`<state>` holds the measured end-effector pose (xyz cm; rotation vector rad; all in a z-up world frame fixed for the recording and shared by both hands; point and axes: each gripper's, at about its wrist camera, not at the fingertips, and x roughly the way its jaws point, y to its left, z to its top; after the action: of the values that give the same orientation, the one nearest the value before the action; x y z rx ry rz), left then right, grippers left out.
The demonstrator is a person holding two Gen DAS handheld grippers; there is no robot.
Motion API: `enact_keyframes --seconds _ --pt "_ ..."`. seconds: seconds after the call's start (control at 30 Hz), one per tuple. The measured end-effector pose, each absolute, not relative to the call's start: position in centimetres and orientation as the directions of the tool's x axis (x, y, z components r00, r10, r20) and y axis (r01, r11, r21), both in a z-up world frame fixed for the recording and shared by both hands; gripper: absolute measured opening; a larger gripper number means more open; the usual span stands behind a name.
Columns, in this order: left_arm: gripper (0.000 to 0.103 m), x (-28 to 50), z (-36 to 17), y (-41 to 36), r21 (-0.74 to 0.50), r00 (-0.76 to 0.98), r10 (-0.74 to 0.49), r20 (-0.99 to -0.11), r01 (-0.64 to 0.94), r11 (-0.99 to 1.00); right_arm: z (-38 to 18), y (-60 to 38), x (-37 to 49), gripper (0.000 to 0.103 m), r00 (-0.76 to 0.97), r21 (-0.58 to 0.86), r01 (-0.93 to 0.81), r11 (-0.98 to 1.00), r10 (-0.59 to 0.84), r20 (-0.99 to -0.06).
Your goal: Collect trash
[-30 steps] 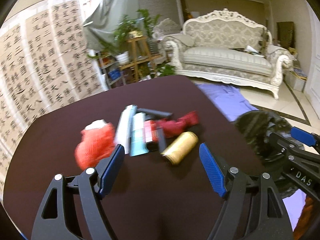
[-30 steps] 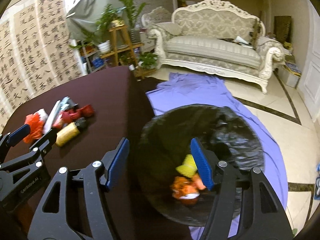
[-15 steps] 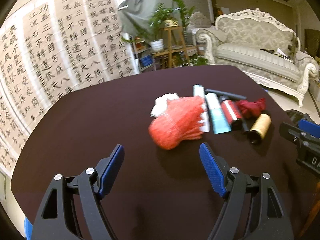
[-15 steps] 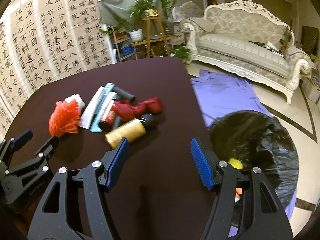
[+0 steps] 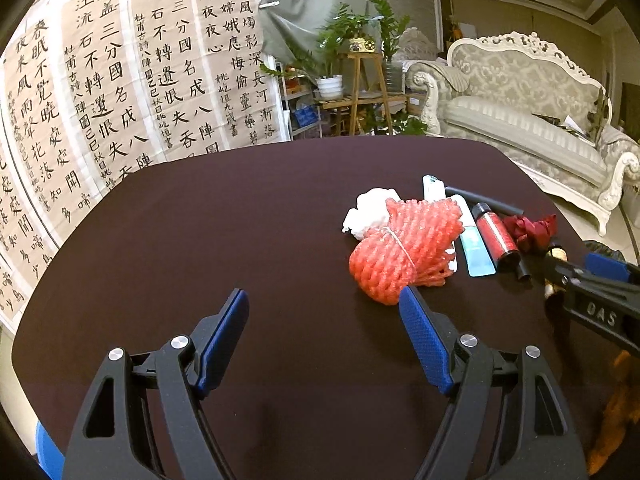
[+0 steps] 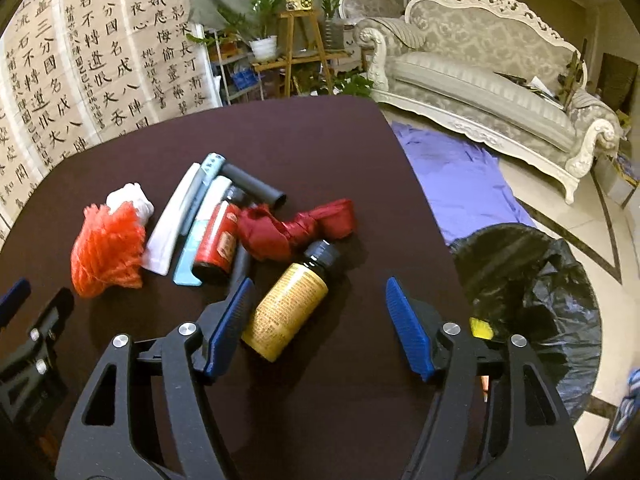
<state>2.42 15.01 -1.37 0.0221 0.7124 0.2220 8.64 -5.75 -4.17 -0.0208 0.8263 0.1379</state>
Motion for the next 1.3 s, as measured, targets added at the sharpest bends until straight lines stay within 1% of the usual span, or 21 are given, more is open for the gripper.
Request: enact_keyframes --seconds 0.17,0.23,0.3,0.33,0.4,0.47,0.83,1.0,1.1,1.13,1.17,1.2,1.23,1.27,1.3 --pt "0.076 2.7 -1.3 15.1 0.083 0.738 0.195 -0.646 -0.187 0.979 -4.3 -6.2 8.5 0.066 0.671 0.019 -0.134 0.991 0.105 -0.734" --pt "0.077 2.8 -1.3 15.0 0.082 0.739 0.188 -0.647 -0.178 0.981 -4.3 -6.1 8.6 0.059 0.67 0.017 -0.143 0.99 0.11 -0.734" --pt "0.078 2.9 -1.3 14.8 0.083 0.739 0.182 -0.649 -0.169 0.982 -4.4 -5.9 8.6 0.046 0.67 0.015 -0.156 0.988 0.117 -0.734" --pt "0.078 3.0 -1.3 14.8 0.084 0.739 0.18 -0.649 -0.166 0.983 -4.5 -5.8 8.6 0.043 0.667 0.014 -0.164 0.986 0.121 -0.735" --pt "0.078 3.1 -1.3 14.6 0.083 0.74 0.176 -0.649 -0.161 0.983 -4.8 -5.7 8.6 0.025 0.654 0.022 -0.186 0.982 0.14 -0.744" --pt "0.079 3.4 -1.4 14.4 0.085 0.741 0.168 -0.65 -0.148 0.985 -5.1 -5.7 8.5 0.023 0.647 0.026 -0.194 0.981 0.148 -0.748" --pt "0.082 5.6 -1.7 13.9 0.087 0.728 0.144 -0.67 -0.115 0.99 -5.2 -5.8 8.5 0.023 0.644 0.044 -0.2 0.979 0.165 -0.747" --pt "0.082 6.8 -2.1 13.9 0.08 0.709 0.115 -0.696 -0.083 0.993 -5.2 -5.8 8.5 0.023 0.643 0.047 -0.2 0.979 0.168 -0.747" --pt "0.082 6.9 -2.2 13.9 0.073 0.712 0.1 -0.695 -0.068 0.995 -5.2 -5.6 8.6 0.024 0.643 0.048 -0.201 0.978 0.169 -0.747" --pt "0.08 6.8 -2.1 13.9 0.071 0.715 0.097 -0.692 -0.067 0.995 -5.2 -5.6 8.6 0.024 0.643 0.048 -0.201 0.978 0.169 -0.747" --pt "0.068 6.7 -2.1 13.9 0.066 0.718 0.089 -0.69 -0.06 0.996 -5.2 -5.6 8.6 0.024 0.644 0.048 -0.201 0.978 0.169 -0.747" --pt "0.061 6.7 -2.2 13.9 0.062 0.717 0.08 -0.693 -0.052 0.997 -5.2 -5.6 8.6 0.024 0.643 0.048 -0.201 0.978 0.169 -0.747" --pt "0.051 6.8 -2.2 13.9 0.062 0.713 0.078 -0.697 -0.049 0.997 -5.2 -5.6 8.6 0.024 0.644 0.047 -0.201 0.978 0.168 -0.747" --pt "0.043 6.9 -2.3 13.9 0.062 0.708 0.079 -0.701 -0.05 0.997 -5.2 -5.6 8.6 0.024 0.644 0.046 -0.201 0.978 0.167 -0.746" --pt "0.04 6.8 -2.3 13.9 0.06 0.709 0.078 -0.701 -0.051 0.997 -5.2 -5.7 8.6 0.024 0.644 0.047 -0.201 0.978 0.169 -0.747"
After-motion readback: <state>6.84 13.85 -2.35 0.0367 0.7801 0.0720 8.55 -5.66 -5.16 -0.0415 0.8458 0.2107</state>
